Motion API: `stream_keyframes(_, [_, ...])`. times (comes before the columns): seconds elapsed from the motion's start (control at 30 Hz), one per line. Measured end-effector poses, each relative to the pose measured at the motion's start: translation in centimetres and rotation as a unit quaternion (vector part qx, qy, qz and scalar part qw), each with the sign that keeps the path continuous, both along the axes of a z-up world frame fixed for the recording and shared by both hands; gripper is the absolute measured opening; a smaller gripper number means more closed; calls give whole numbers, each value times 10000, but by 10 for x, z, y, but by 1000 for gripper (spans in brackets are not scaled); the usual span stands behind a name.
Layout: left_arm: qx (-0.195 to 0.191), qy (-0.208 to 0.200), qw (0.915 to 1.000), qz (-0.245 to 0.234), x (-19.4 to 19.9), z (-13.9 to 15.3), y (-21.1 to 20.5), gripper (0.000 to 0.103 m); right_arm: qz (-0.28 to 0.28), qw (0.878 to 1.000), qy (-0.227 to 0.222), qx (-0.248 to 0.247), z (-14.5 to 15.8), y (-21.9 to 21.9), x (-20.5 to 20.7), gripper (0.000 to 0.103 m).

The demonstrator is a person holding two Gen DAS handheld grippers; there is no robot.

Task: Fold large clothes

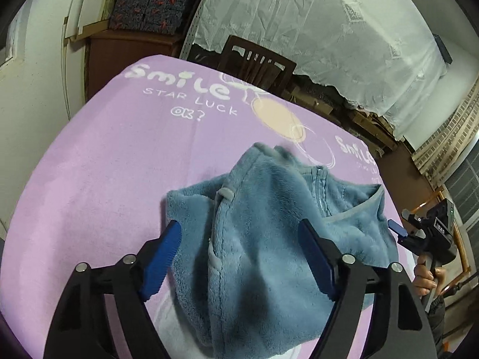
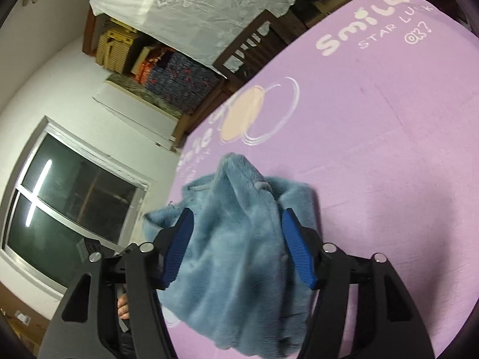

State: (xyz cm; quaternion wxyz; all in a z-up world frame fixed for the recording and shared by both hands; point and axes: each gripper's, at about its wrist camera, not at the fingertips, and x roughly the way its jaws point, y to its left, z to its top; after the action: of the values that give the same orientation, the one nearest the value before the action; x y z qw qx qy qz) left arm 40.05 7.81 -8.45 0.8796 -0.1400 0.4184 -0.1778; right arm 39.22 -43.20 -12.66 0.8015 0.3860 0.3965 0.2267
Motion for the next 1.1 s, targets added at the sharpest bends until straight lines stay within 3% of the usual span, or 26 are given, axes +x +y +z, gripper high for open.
stream_keyframes(0.17, [244,35,9996,112,8,0,-7,80,-58,9993,25,-361,-2,2,0,57])
stream_keyframes(0.3, [681,145,9976,67,25,2,-21,80,-109,9981,19,-602,2,10,7,57])
stream_keyframes(0.4, [934,173,9955,52,39,-3,-30,80,-10,9940,-57,-1088,11,27,17,56])
stream_keyframes(0.43, [964,195,9951,65,42,-7,-31,76,41,9910,-103,-1336,14,35,21,56])
stream_keyframes(0.57, [915,401,9950,8,52,-32,-30,36,196,9805,-121,-1954,9,59,35,53])
stream_keyframes(0.63, [919,341,9952,37,51,-38,-27,31,201,9774,-62,-2104,-1,66,38,42])
stream_keyframes(0.7, [845,200,9962,96,47,-32,-25,21,229,9764,-34,-2147,-12,72,38,16])
stream_keyframes(0.8, [729,-171,9969,243,35,-12,-21,17,44,9821,-219,-1870,-8,68,32,13])
stream_keyframes(0.9, [821,-509,9946,376,30,1,-23,15,-172,9858,-574,-1566,15,56,25,13])
stream_keyframes(0.97, [964,-394,9939,362,36,-9,-28,16,-340,9840,-647,-1627,20,53,27,13])
stream_keyframes(1.03, [1187,24,9923,342,48,-35,-33,18,-408,9841,-357,-1692,7,51,36,13])
stream_keyframes(1.1, [1231,86,9917,347,51,-42,-33,23,-358,9863,290,-1584,-24,49,49,15])
